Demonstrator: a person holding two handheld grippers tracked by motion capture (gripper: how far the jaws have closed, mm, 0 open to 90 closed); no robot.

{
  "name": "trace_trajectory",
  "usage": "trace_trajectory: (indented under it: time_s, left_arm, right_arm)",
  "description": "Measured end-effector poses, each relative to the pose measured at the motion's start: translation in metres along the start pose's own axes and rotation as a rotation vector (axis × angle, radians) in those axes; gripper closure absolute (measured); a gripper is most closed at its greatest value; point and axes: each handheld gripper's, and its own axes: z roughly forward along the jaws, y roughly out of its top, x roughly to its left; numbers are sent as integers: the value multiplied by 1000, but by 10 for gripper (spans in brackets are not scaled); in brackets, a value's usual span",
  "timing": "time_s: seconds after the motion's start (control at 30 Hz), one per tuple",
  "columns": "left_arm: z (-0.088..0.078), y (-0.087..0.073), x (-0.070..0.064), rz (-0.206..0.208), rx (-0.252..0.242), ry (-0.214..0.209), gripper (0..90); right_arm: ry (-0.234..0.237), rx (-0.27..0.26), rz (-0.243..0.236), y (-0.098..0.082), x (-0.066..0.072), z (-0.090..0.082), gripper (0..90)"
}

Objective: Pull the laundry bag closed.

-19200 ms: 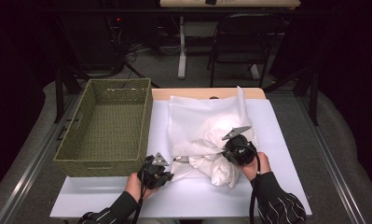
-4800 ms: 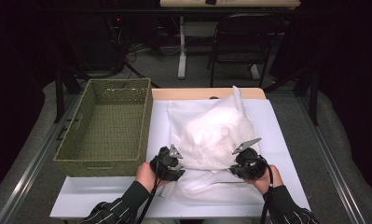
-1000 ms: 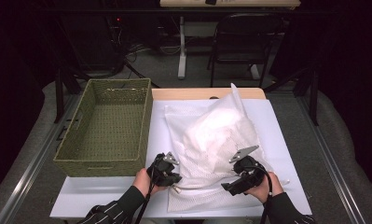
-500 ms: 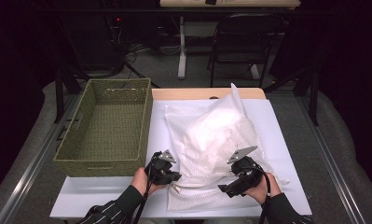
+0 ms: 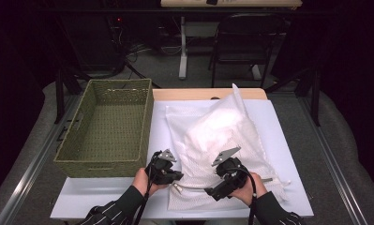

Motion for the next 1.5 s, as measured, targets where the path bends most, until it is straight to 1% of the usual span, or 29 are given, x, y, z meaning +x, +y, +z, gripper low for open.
trace_trajectory:
  time_s: [0.03, 0.13, 0.17, 0.2, 0.3, 0.37, 0.43, 0.47, 0.5, 0.57, 0.63, 0.67, 0.7, 0.77, 0.8, 0.87, 0.9, 0.97, 1.07, 1.1, 1.13, 1.17, 1.23, 1.3, 1.33, 1.37, 1.43, 1.5]
  left_arm:
    - [-1, 0, 0, -8, -5, -6, 876]
    - [-2, 2, 0, -8, -14, -7, 875]
    - [-2, 3, 0, -9, -17, -14, 875]
    - [-2, 4, -1, -10, -18, -11, 875]
    - [-2, 7, -2, -3, -24, -13, 875]
    - [-2, 9, -3, -8, -32, -18, 875]
    - [-2, 10, -3, -5, -37, -17, 875]
    - [-3, 10, -3, -13, -45, -19, 875]
    - [-4, 10, -2, -19, -49, -22, 875]
    - [-6, 10, -1, -25, -57, -24, 875]
    - [-5, 10, 0, -31, -59, -29, 875]
    - [-5, 10, 0, -32, -59, -31, 875]
    - [-5, 10, 0, -32, -58, -31, 875]
    - [-5, 10, 0, -31, -56, -31, 875]
    - [-6, 10, 0, -32, -55, -31, 875]
    - [-6, 10, 0, -30, -53, -30, 875]
    - [-6, 9, 0, -32, -52, -30, 874]
    - [-6, 9, 0, -34, -50, -32, 874]
    - [-6, 8, 1, -38, -50, -34, 875]
    - [-6, 8, 2, -33, -44, -38, 874]
    - [-6, 7, 2, -38, -44, -39, 875]
    - [-6, 6, 2, -35, -37, -36, 875]
    - [-5, 4, 4, -37, -31, -37, 874]
    - [-4, 3, 5, -45, -25, -39, 872]
    - [-4, 2, 6, -45, -22, -45, 868]
    - [-4, 2, 6, -52, -16, -39, 863]
    - [-3, -1, 8, -58, -7, -41, 843]
    - [-5, -4, 10, -70, 3, -34, 813]
  right_arm:
    - [3, 0, -5, 2, 2, 2, 65]
    - [10, 3, -12, 6, 6, 6, 63]
    - [11, -2, -17, 7, 7, 7, 59]
    - [23, 2, -17, 9, 9, 9, 46]
    - [39, 14, -17, 15, 13, 14, 11]
    - [40, 16, -22, 18, 17, 18, 28]
    - [31, 13, -42, 21, 21, 20, 121]
    - [31, 10, -42, 23, 22, 21, 161]
    - [41, 5, -41, 24, 22, 23, 186]
    - [45, 10, -36, 27, 25, 25, 289]
    - [60, 0, -48, 30, 26, 29, 325]
    - [63, 6, -46, 31, 28, 30, 380]
    - [73, 10, -46, 33, 30, 32, 389]
    - [81, 6, -56, 35, 33, 35, 489]
    - [86, 14, -59, 36, 34, 38, 496]
    - [97, 19, -55, 38, 37, 44, 545]
    - [98, 29, -58, 39, 38, 48, 556]
    - [100, 31, -64, 41, 41, 55, 580]
    - [87, 56, -69, 44, 44, 70, 611]
    - [78, 62, -64, 44, 44, 73, 634]
    - [74, 64, -58, 45, 44, 77, 652]
    - [70, 68, -55, 45, 45, 80, 677]
    - [59, 68, -50, 46, 45, 84, 741]
    - [59, 79, -48, 46, 45, 86, 779]
    - [61, 81, -52, 45, 45, 88, 793]
    - [56, 87, -58, 45, 45, 90, 797]
    - [58, 103, -54, 43, 48, 93, 812]
    - [50, 99, -63, 42, 48, 93, 836]
